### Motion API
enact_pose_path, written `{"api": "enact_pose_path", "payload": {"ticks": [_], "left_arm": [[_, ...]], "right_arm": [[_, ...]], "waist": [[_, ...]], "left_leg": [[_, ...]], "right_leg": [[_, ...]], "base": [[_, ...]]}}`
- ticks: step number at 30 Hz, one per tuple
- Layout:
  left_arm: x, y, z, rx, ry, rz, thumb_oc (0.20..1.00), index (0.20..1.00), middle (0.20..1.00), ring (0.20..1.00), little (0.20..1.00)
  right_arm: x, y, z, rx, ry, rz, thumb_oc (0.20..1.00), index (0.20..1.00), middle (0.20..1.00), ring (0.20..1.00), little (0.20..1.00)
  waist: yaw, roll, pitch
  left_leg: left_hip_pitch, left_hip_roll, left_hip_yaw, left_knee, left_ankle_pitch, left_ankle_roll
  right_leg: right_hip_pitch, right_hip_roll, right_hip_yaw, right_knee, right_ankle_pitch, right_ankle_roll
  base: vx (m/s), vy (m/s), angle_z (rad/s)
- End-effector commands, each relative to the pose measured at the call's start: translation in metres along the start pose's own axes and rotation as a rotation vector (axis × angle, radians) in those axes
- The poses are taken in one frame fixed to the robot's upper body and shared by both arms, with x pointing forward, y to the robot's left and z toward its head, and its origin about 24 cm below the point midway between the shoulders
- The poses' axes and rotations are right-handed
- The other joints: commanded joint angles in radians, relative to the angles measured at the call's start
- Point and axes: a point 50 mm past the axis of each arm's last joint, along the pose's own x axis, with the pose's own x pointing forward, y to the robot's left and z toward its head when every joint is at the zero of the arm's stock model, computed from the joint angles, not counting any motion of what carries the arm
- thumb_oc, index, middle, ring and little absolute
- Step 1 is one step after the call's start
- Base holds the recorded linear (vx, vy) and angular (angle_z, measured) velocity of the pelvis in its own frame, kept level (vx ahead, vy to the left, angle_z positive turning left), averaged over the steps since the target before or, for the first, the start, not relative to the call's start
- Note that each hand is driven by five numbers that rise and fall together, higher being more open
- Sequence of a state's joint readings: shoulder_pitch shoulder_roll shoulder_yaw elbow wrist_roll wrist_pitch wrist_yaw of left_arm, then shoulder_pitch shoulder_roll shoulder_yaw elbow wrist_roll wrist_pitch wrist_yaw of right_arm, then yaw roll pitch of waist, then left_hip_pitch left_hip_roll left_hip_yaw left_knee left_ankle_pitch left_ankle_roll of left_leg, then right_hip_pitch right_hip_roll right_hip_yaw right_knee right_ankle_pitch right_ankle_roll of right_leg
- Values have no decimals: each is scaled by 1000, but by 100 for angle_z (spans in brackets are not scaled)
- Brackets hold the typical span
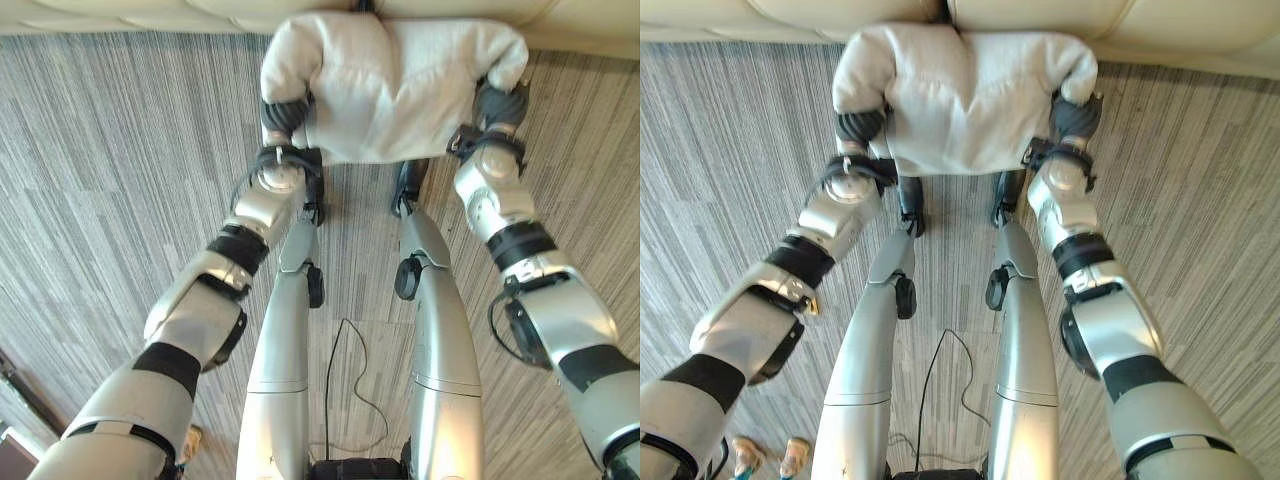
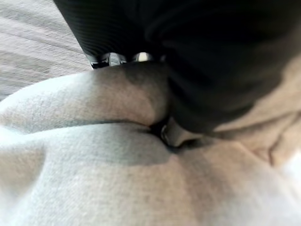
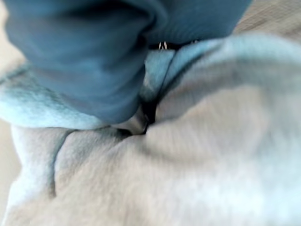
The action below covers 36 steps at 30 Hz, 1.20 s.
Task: Pick up all the scattered cushions and arrange them neatly on the sofa.
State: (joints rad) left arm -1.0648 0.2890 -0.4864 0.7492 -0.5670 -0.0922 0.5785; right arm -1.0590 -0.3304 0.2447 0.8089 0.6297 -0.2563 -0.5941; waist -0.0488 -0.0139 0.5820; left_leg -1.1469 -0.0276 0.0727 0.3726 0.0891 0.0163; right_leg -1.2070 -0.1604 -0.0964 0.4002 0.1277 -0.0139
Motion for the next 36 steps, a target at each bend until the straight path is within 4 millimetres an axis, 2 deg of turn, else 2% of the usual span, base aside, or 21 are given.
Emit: {"api": "enact_pose_path", "payload": {"ticks": [1,2,3,6,7,8,9,10,11,12,13,17,18,19,22,23,26,27,31,36], "left_arm": [[-46,-82,25,-183,-137,-306,200,200,200,200,200],[-50,-77,20,-193,-133,-301,200,200,200,200,200],[-55,-61,5,-187,-111,-292,200,200,200,200,200],[-68,-29,-34,-185,-5,-268,200,200,200,200,200],[-69,-29,-36,-185,0,-267,200,200,200,200,200],[-83,-11,-65,-201,100,-239,200,200,200,200,200],[-89,-2,-76,-215,138,-214,200,200,200,200,200],[-90,-2,-76,-215,140,-214,200,200,200,200,200],[-108,16,-98,-233,219,-176,200,200,200,200,200],[-108,16,-99,-233,222,-176,200,200,200,200,200],[-126,30,-116,-240,287,-148,200,200,200,200,200],[-155,60,-141,-191,391,-65,200,200,200,200,200],[-155,60,-141,-191,392,-65,200,200,200,200,200],[-165,68,-147,-170,421,-43,200,200,200,200,200],[-171,78,-149,-153,433,-9,200,200,200,200,200],[-177,86,-150,-130,439,2,200,200,200,200,200],[-184,92,-149,-118,446,-2,200,200,200,200,200],[-187,96,-147,-101,441,-12,200,200,200,200,200],[-190,99,-141,-98,430,-22,200,200,200,200,200],[-191,99,-134,-116,405,4,200,200,200,200,200]], "right_arm": [[-47,64,-4,148,-34,294,200,200,200,200,200],[-52,59,-14,134,-8,306,200,200,200,200,200],[-64,43,-33,74,30,333,200,200,200,200,200],[-86,17,-68,-32,132,373,200,200,200,200,200],[-88,16,-70,-33,137,372,200,200,200,200,200],[-102,-5,-90,-116,204,384,200,200,200,200,200],[-109,-14,-97,-140,229,384,200,200,200,200,200],[-110,-15,-98,-141,232,384,200,200,200,200,200],[-129,-38,-116,-172,315,373,200,200,200,200,200],[-130,-38,-116,-173,317,372,200,200,200,200,200],[-145,-58,-128,-193,384,345,200,200,200,200,200],[-166,-90,-139,-233,465,308,200,200,200,200,200],[-167,-90,-139,-234,465,308,200,200,200,200,200],[-174,-99,-142,-242,493,290,200,200,200,200,200],[-177,-100,-139,-245,484,298,200,200,200,200,200],[-178,-102,-135,-257,466,310,200,200,200,200,200],[-178,-103,-131,-282,450,331,200,200,200,200,200],[-179,-107,-126,-311,431,346,200,200,200,200,200],[-180,-108,-118,-333,404,360,200,200,200,200,200],[-181,-99,-113,-306,380,357,200,200,200,200,200]], "waist": [[-7,32,-62],[-7,29,-62],[-11,19,-62],[-7,2,-62],[-6,2,-62],[-4,-5,-72],[-1,-8,-87],[-1,-8,-84],[3,-10,-128],[3,-10,-125],[7,-10,-165],[15,-1,-240],[15,-1,-239],[16,1,-281],[20,-1,-312],[25,-2,-344],[29,-3,-373],[31,-3,-401],[34,-5,-427],[47,-12,-448]], "left_leg": [[95,-5,-28,-22,-93,-31],[127,-5,-29,-35,-89,-33],[217,-4,-28,-77,-82,-41],[399,2,-26,-165,-69,-48],[410,2,-26,-173,-67,-48],[513,7,-18,-221,-59,-50],[566,10,-19,-255,-53,-52],[577,10,-20,-262,-51,-52],[676,16,-16,-326,-40,-56],[686,16,-16,-333,-38,-56],[771,20,-9,-382,-32,-54],[916,22,-1,-460,-29,-57],[918,22,-1,-460,-29,-57],[956,21,0,-460,-42,-60],[1002,22,4,-460,-49,-58],[1049,24,8,-460,-60,-50],[1092,26,14,-460,-76,-43],[1126,25,14,-460,-89,-40],[1171,23,12,-460,-110,-29],[1200,11,4,-460,-131,-13]], "right_leg": [[107,40,19,45,-198,48],[139,42,14,30,-194,49],[230,48,8,-12,-187,54],[410,55,-7,-101,-170,64],[421,56,-7,-110,-167,64],[530,56,-12,-168,-153,70],[588,57,-17,-202,-149,75],[598,58,-18,-208,-148,75],[696,61,-28,-258,-139,85],[706,61,-28,-264,-138,85],[789,62,-36,-303,-131,91],[946,63,-50,-403,-109,106],[950,63,-51,-406,-107,106],[1006,63,-57,-449,-95,113],[1057,67,-59,-469,-96,118],[1100,69,-58,-467,-107,118],[1142,71,-53,-465,-124,118],[1177,73,-55,-466,-139,118],[1227,72,-57,-474,-152,121],[1268,63,-67,-482,-160,131]], "base": [[-63,2,-9],[-71,-9,-12],[-88,-10,-14],[-52,-2,-14],[-6,-16,-18],[16,-31,-17],[14,-30,-15],[79,-15,-8],[64,3,-7],[145,8,-8],[129,15,-6],[119,45,0],[66,33,2],[52,17,0],[45,30,5],[72,22,4],[72,19,-4],[114,26,-2],[80,28,1],[73,83,-1]]}}
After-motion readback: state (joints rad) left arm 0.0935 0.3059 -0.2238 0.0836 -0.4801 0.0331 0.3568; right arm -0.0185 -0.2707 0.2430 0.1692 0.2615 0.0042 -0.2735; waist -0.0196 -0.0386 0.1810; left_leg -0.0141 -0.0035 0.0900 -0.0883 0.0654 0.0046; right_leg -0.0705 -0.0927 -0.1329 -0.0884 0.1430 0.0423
